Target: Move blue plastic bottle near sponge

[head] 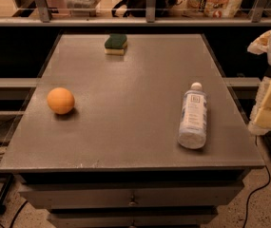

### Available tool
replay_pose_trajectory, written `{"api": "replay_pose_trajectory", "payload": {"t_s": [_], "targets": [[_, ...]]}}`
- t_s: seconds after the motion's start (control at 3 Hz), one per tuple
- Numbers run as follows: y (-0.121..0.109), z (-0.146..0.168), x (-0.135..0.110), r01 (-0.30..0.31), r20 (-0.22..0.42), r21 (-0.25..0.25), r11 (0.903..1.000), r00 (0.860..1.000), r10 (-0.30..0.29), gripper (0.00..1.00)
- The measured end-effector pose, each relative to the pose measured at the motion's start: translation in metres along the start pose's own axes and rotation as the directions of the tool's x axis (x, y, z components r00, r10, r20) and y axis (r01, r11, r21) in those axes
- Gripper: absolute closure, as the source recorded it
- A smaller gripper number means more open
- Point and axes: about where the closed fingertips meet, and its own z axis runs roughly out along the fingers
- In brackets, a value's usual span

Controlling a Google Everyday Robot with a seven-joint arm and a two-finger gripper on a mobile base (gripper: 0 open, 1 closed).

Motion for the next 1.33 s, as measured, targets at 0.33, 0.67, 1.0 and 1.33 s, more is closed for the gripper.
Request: {"api": "replay_pose_trajectory", "payload": {"t_s": [0.33,0.67,1.0,1.33], "targets": [[0.0,0.0,0.0,0.0,0.0,0.0,1.0,1.0,0.0,0.0],[-0.002,0.009,-0.005,-0.052,-0.016,-0.004,0.9986,0.999,0.052,0.0],[0.001,0.032,-0.017,-0.161,-0.024,-0.033,0.9863,0.987,0.161,0.0],[0.002,0.055,-0.021,-0.326,-0.031,-0.058,0.9437,0.945,0.324,0.0]]}}
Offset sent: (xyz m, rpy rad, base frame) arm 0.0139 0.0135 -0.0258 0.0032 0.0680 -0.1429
